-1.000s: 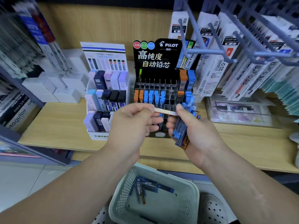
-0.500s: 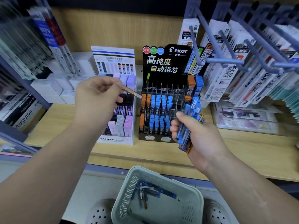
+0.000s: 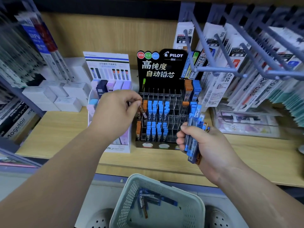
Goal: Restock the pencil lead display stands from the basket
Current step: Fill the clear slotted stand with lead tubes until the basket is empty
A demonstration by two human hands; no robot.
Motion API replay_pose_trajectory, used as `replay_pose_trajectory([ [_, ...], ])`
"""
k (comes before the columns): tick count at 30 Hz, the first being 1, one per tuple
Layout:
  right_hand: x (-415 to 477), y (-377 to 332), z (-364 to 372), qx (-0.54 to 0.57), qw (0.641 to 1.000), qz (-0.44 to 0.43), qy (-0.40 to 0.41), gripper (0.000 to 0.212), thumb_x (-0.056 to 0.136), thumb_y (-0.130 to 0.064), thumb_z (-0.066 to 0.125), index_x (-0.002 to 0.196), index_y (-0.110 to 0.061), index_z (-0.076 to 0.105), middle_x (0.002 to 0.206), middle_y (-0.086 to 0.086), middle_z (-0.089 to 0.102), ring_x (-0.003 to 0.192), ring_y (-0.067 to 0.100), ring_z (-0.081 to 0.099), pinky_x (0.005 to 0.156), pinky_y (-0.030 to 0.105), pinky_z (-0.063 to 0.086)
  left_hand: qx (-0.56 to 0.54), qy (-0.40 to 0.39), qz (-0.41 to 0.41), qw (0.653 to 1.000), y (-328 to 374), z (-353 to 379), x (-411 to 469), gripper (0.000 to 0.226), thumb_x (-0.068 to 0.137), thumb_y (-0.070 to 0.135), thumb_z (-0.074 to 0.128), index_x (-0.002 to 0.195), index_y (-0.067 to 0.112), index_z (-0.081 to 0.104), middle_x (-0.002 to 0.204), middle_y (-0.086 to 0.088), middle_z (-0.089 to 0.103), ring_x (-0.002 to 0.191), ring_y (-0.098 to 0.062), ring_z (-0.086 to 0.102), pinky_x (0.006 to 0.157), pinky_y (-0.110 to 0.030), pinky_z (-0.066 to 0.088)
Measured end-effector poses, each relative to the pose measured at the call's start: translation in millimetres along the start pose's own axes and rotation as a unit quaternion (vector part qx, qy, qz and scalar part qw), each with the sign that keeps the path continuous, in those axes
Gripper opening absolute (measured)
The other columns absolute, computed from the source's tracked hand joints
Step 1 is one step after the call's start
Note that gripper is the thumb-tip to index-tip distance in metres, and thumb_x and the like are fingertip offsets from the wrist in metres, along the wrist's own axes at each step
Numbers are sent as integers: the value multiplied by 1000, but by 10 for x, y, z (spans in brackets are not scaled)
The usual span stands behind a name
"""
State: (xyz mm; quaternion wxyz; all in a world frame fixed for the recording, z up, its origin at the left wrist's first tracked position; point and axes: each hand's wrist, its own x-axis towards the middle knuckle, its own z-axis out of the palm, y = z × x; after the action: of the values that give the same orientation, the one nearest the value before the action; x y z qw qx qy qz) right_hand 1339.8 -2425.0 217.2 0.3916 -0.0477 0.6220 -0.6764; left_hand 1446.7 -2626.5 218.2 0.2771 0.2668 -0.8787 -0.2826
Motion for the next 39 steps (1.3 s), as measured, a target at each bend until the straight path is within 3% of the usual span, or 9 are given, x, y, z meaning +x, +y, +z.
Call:
replay_pose_trajectory([
  [6,45,-6,-49,3,1000,-2,-5,6,92,-11,69,98,-8,68,78,8,70,67,17,65,66,32,53,82,-29,89,992,7,-61,72,12,95,11,64,100,14,74,66,25,49,63,4,50,61,-24,40],
  [12,52,-9,-77,11,999,-5,-32,5,93,-6,67,98,-7,66,75,8,67,64,18,62,59,28,51,110,-35,146,983,-74,67,78,11,88,9,73,97,13,78,86,4,67,72,-12,56,72,-31,51],
  [16,50,-10,-97,6,999,-1,-52,7,92,-6,67,99,-8,66,75,8,67,64,20,62,59,30,51,118,-23,139,983,-87,133,81,12,80,11,81,91,15,81,87,11,54,73,-13,56,68,-28,46],
  [23,16,-23,-110,-12,996,19,-89,5,91,-6,69,94,-9,67,74,7,66,63,18,61,59,28,52,161,-3,113,980,-23,166,81,16,77,19,84,91,18,77,82,2,61,75,-25,62,66,-42,54],
  [25,-6,-24,-105,-23,995,16,-99,6,90,-5,69,94,-8,66,73,8,65,63,19,59,58,29,51,97,28,72,992,118,154,46,15,80,26,81,93,22,75,74,5,58,71,-17,57,68,-36,52],
  [27,-31,-25,-86,-33,993,8,-110,8,90,-3,69,93,-9,65,72,7,62,61,19,58,56,29,50,-71,35,-9,997,381,154,-30,8,84,29,78,89,25,73,69,-2,61,64,-11,55,64,-27,49],
  [31,-69,-1,-6,-53,991,-5,-125,11,89,-2,69,86,-10,64,66,4,60,57,17,57,55,28,49,-289,-113,-119,943,778,294,-263,4,87,21,74,86,17,73,70,-9,64,55,-6,54,54,-18,43],
  [35,-105,-2,24,-64,988,0,-140,10,90,-3,68,86,-12,65,67,3,61,58,16,58,54,26,49,-329,-147,-177,916,747,321,-317,9,95,16,65,99,13,72,62,5,60,47,-6,47,48,-14,39],
  [39,-143,-29,10,-98,978,11,-181,9,91,-2,66,89,-11,65,67,5,60,56,16,58,53,25,48,-349,-133,-203,905,651,275,-276,16,96,23,63,107,25,74,76,10,67,53,-10,44,47,-16,37],
])
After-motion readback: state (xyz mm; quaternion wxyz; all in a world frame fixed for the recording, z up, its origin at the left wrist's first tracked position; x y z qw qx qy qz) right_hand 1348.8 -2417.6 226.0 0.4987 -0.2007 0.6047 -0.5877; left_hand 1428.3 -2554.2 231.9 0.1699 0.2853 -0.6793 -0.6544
